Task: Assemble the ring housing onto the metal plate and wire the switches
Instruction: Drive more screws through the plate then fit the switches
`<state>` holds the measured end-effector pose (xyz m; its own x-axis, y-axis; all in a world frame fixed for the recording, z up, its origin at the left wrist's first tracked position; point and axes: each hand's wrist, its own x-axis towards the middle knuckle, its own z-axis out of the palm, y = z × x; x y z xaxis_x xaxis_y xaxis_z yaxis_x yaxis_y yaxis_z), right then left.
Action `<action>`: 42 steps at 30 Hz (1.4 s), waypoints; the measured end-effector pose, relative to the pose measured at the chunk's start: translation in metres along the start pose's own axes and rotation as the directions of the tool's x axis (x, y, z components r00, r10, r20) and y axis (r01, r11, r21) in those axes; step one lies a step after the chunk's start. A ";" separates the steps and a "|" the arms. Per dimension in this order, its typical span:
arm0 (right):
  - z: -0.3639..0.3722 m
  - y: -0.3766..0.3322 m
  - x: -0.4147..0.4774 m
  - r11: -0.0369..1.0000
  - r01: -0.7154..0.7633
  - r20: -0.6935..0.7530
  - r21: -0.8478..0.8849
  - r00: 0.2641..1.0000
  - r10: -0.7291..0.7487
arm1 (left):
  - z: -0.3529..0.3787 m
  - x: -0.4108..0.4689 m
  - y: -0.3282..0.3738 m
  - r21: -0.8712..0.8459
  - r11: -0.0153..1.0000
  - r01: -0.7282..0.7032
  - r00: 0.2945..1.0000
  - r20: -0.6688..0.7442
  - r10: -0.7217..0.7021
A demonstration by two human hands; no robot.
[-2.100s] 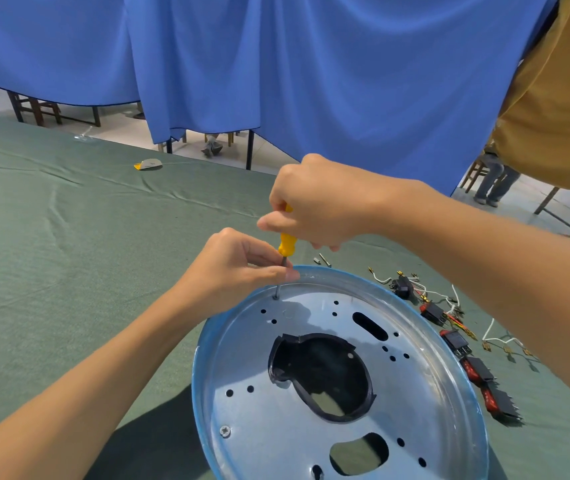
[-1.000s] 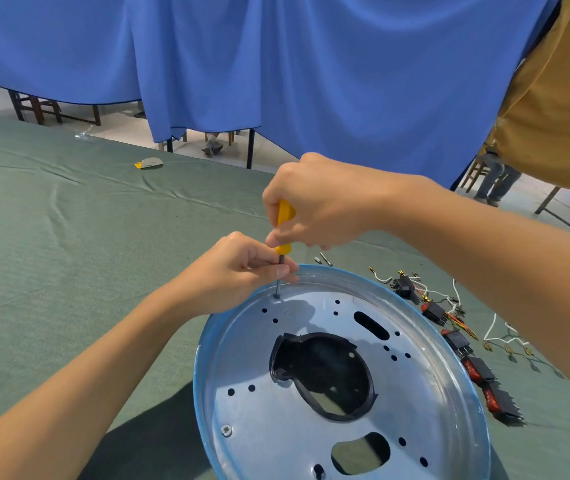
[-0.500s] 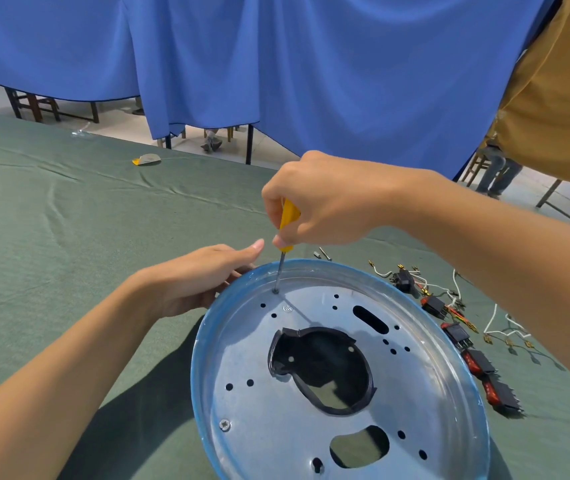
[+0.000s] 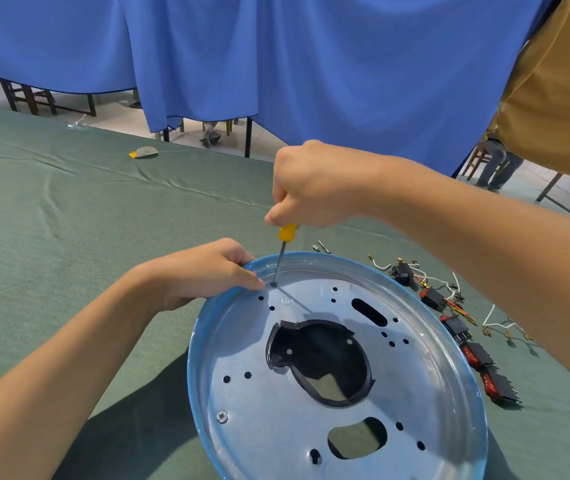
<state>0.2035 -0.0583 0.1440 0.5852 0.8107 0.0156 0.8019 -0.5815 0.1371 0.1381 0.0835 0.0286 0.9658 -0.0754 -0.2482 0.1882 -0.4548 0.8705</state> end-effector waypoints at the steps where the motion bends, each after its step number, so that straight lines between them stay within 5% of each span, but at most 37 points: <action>1: -0.001 -0.001 0.003 1.000 -0.003 0.012 -0.013 1.000 0.003 | 0.000 0.000 0.001 -0.010 1.000 -0.011 1.000 0.010 0.011; 5: -0.004 -0.005 0.016 0.998 -0.055 0.065 -0.019 0.996 0.056 | -0.001 0.000 0.002 -0.102 0.993 -0.065 0.997 0.028 0.069; 12: 0.002 0.010 0.020 0.976 -0.189 0.127 0.112 0.976 0.174 | 0.006 0.008 0.002 -0.034 0.957 -0.287 0.921 -0.285 0.266; 17: 0.003 0.008 0.015 0.966 -0.244 0.127 0.086 0.964 0.232 | 0.014 0.015 0.008 0.122 0.940 -0.319 0.843 -0.417 0.340; 24: -0.007 0.003 0.009 0.988 -0.109 0.177 0.110 0.980 0.088 | 0.014 0.016 0.003 0.247 0.908 -0.338 0.815 -0.405 0.414; 32: -0.013 -0.003 0.008 0.972 0.191 0.166 -0.137 0.972 -0.167 | 0.013 0.017 -0.004 0.296 0.882 -0.366 0.819 -0.348 0.456; 42: -0.010 -0.027 0.029 0.995 -0.050 0.212 -0.087 0.975 0.067 | 0.015 0.018 -0.002 0.132 0.918 -0.373 0.823 -0.409 0.394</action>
<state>0.1976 -0.0186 0.1507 0.6498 0.7370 -0.1860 0.7585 -0.6128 0.2218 0.1530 0.0694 0.0161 0.9423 0.1216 0.3119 -0.2113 -0.5067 0.8358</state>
